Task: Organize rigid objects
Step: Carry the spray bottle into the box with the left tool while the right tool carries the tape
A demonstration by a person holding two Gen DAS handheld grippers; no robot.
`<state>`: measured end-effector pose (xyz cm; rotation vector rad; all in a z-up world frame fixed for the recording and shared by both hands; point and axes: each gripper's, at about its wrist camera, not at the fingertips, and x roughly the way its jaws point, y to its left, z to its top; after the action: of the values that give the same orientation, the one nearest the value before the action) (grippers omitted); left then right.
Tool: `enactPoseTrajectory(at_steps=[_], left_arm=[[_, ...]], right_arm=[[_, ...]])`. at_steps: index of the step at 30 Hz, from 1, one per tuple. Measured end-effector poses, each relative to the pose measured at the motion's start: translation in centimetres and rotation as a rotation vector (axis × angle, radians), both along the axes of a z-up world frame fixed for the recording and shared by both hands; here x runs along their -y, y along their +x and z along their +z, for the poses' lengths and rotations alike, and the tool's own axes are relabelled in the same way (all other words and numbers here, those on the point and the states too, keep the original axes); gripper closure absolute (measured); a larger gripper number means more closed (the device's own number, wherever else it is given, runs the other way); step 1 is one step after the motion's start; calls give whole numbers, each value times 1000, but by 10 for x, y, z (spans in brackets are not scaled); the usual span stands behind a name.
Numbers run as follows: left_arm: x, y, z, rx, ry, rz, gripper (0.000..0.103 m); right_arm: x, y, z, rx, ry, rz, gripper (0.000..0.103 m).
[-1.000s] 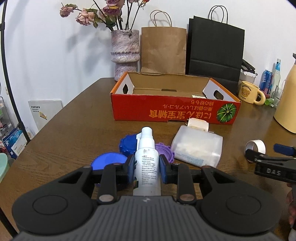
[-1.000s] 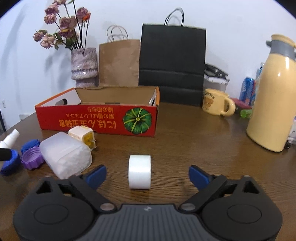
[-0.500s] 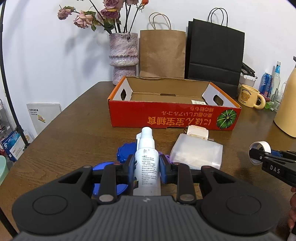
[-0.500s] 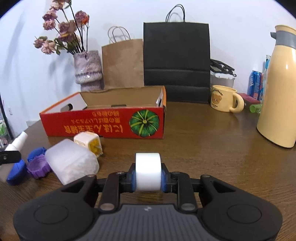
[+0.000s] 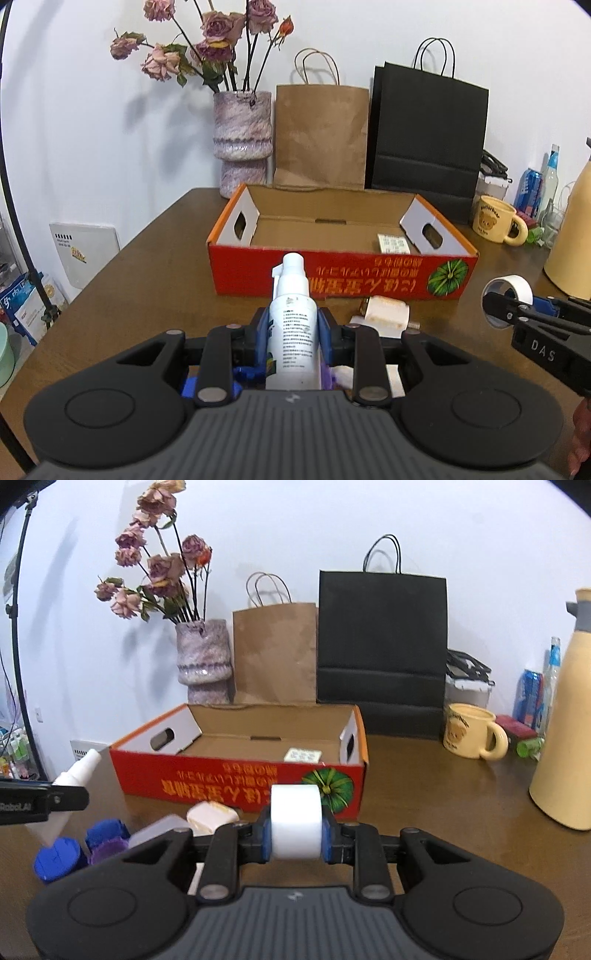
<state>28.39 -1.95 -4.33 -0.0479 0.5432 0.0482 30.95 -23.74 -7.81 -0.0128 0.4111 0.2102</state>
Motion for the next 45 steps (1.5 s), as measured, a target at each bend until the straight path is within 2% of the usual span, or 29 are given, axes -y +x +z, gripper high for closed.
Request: enactPoseTrajectory(at_steps=[23,45], left_arm=[[-4,71,26,59,-26,6,75],[-16,157,23,72,-25,41,75]], right_arm=[[-43,61,26,80,2,37,79],[-66,149,21,44,11,71,79]])
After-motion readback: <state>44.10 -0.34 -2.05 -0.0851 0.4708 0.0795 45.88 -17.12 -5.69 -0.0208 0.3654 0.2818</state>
